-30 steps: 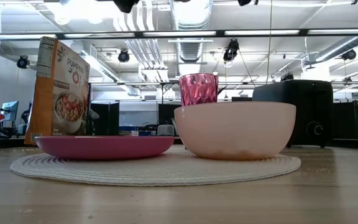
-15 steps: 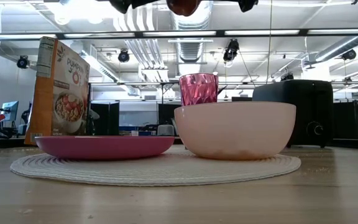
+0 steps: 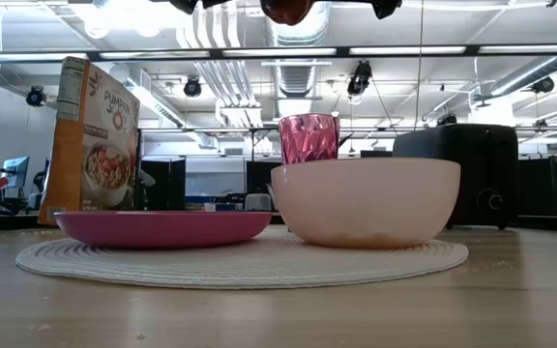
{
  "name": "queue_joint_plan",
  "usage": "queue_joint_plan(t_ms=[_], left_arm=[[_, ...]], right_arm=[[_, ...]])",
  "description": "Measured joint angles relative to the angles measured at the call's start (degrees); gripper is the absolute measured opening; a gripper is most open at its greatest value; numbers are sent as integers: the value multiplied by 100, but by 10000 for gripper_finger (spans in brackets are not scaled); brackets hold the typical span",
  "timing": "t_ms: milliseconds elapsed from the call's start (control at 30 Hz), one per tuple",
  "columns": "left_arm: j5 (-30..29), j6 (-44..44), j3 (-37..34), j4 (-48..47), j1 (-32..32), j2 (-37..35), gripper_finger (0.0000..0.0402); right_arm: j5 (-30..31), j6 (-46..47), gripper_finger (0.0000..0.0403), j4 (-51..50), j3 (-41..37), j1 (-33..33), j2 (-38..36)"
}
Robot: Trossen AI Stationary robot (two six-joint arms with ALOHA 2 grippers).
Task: Arrange a breakfast setting
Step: Put the apple from the white bin to the top of the pink plate on the white mat
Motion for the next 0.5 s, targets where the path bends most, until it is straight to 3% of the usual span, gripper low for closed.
queue_joint_plan(t_ms=[333,500], left_arm=[[386,62,-9,343,2,17,231],[321,-389,-9,376,2,17,231]], right_arm=[[-102,-93,108,-59,122,17,-8],[-79,-112,109,-155,214,15,-3]])
